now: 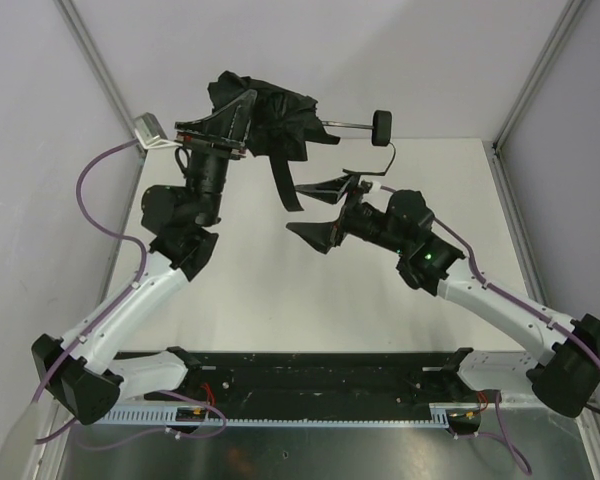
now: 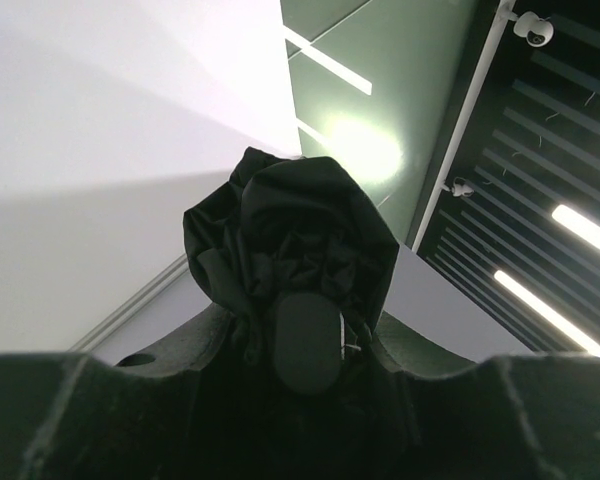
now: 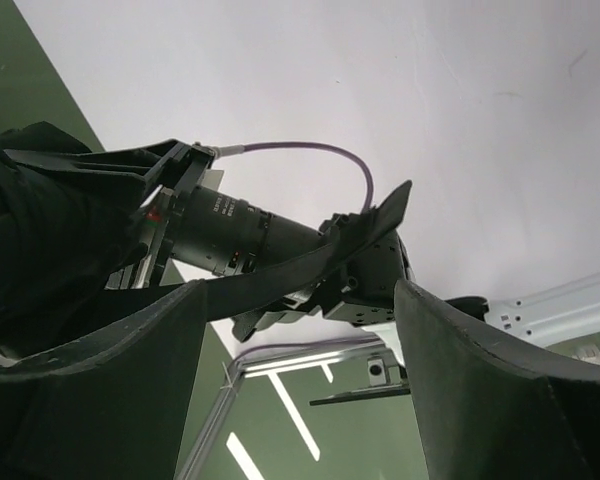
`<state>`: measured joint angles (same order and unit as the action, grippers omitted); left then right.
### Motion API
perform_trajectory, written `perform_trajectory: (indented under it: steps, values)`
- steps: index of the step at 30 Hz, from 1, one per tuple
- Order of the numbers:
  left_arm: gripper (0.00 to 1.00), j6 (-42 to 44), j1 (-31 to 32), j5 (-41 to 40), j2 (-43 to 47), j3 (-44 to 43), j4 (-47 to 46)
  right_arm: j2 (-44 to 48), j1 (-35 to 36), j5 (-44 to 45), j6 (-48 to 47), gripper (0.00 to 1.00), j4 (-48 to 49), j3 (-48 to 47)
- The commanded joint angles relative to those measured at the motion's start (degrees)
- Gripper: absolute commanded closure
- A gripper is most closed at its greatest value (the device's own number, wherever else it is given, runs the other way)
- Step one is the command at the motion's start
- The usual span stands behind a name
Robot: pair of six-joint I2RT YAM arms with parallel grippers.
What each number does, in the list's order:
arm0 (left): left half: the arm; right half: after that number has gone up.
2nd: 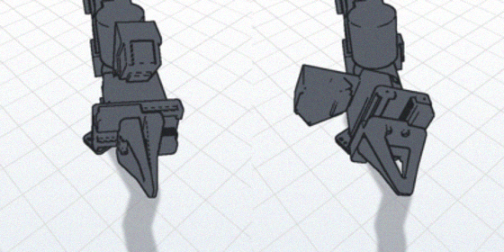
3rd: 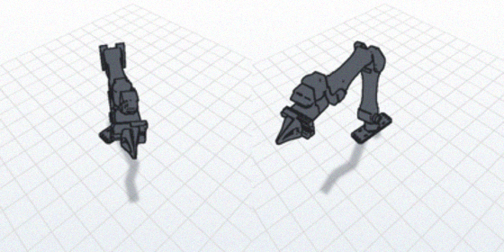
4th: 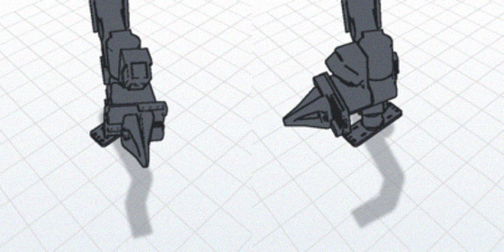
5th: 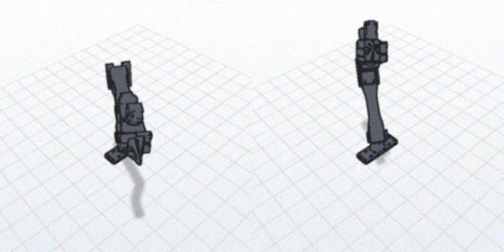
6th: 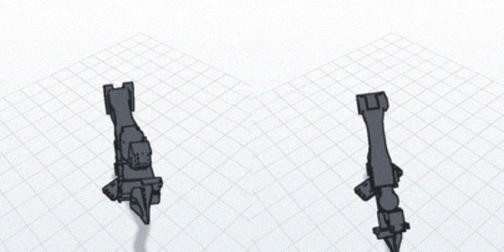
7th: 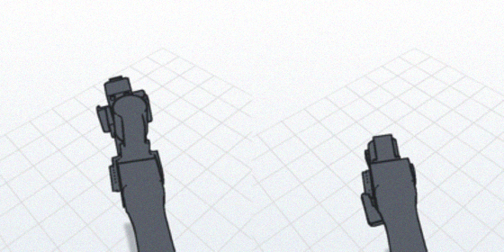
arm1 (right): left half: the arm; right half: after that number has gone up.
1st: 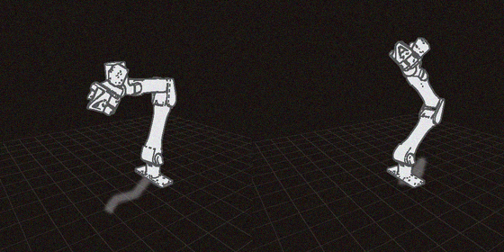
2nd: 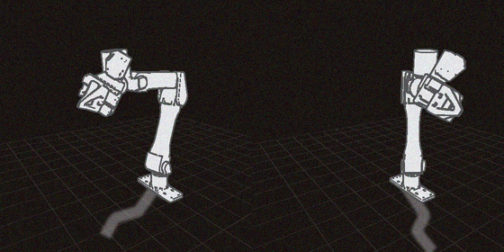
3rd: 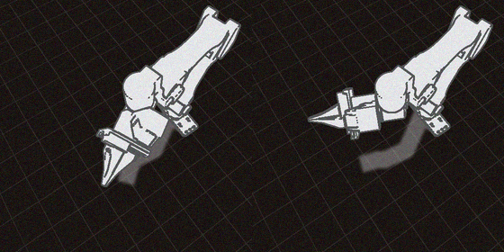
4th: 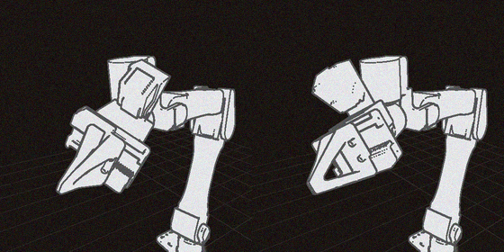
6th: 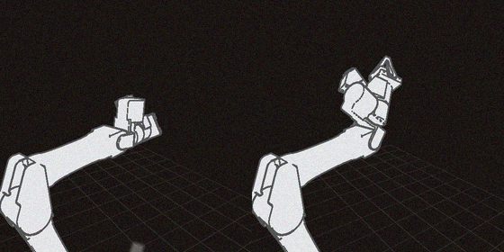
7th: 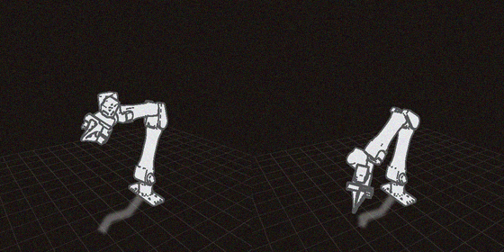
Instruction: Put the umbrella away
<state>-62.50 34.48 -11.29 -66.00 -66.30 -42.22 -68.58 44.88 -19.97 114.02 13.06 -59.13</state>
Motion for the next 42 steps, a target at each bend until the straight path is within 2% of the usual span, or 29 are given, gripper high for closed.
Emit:
perform_trajectory:
  steps: [1, 3, 8, 9, 11, 13, 17, 19, 21, 23, 26, 28, 32, 37, 42]
  values:
    - [1.0, -0.4, -0.1, 0.7, 0.3, 0.0, -5.9, -1.5, -0.1, 1.8, 25.3, 0.23, 6.5, 0.3]
    - [1.0, -0.7, -0.1, 0.8, 0.1, 0.2, -6.1, -2.3, -0.1, 2.1, 25.6, 0.3, 7.8, 0.3]
    - [1.0, -2.6, -0.2, 1.0, -0.2, 0.6, -6.4, -4.2, -0.3, 3.8, 25.6, 0.55, 12.9, 1.1]
    - [1.0, -3.5, -0.1, 1.0, -0.3, 0.9, -6.4, -4.7, -0.6, 4.0, 24.7, 0.61, 15.2, 1.4]
    - [1.0, -6.6, -0.2, 1.3, -0.3, 1.8, -6.4, -6.5, -2.1, 3.2, 21.3, 0.86, 20.9, 1.6]
    - [1.0, -11.8, -0.7, 2.6, -0.3, 2.9, -6.4, -9.2, -4.7, 0.1, 16.6, 0.97, 27.6, 1.5]
    - [1.0, -21.3, -1.1, 7.5, 0.2, 4.4, -4.1, -13.0, -10.3, -6.2, 2.8, 1.0, 33.8, 1.4]
    - [1.0, -24.4, -1.1, 10.2, 1.5, 5.3, -1.2, -13.7, -13.2, -8.1, -5.9, 1.0, 33.4, 1.4]
    - [1.0, -26.6, -1.3, 13.4, 3.3, 6.6, 2.9, -15.2, -15.4, -11.1, -14.2, 1.0, 37.8, 1.4]
    - [1.0, -29.6, -1.4, 15.6, 5.2, 9.3, 5.4, -18.2, -17.4, -16.1, -17.6, 1.0, 46.9, 1.3]
    - [1.0, -32.4, -1.4, 19.6, 7.6, 13.5, 9.6, -21.7, -19.3, -22.2, -17.6, 1.0, 60.5, 1.0]
    - [1.0, -32.0, -1.4, 21.5, 9.5, 15.7, 14.4, -22.6, -19.8, -25.4, -19.5, 1.0, 63.1, 0.4]
    - [1.0, -26.9, -1.3, 23.0, 13.0, 17.1, 29.3, -20.0, -20.9, -29.1, -29.9, 1.0, 55.8, 0.3]
    - [1.0, -19.0, -1.2, 23.4, 15.4, 21.4, 42.2, -12.7, -19.9, -30.0, -50.2, 1.0, 35.2, 0.5]
    - [1.0, -16.6, -1.2, 22.8, 15.8, 28.6, 47.9, -7.2, -15.6, -26.2, -59.6, 1.0, 24.9, 0.7]
